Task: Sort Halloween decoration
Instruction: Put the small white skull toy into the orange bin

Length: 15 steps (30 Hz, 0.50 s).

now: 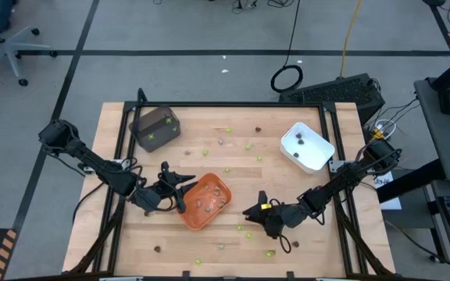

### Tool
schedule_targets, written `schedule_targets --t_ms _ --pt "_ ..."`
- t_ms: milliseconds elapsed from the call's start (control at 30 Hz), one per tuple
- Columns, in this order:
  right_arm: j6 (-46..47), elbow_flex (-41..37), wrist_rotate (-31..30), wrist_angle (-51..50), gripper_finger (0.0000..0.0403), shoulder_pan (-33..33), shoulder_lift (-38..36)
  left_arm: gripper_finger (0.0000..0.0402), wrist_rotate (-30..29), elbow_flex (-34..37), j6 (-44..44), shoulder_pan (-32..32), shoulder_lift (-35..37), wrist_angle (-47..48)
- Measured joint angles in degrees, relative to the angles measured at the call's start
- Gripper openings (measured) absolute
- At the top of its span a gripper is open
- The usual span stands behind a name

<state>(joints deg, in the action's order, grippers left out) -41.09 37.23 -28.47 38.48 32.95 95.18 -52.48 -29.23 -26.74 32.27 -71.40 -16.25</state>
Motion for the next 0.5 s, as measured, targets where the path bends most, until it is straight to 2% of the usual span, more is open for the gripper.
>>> schedule_targets --t_ms 500 --pt "27.84 0.02 0.18 3.43 0.0086 0.0 -0.04 0.0102 0.65 0.0 -0.02 0.0 -0.01 0.0"
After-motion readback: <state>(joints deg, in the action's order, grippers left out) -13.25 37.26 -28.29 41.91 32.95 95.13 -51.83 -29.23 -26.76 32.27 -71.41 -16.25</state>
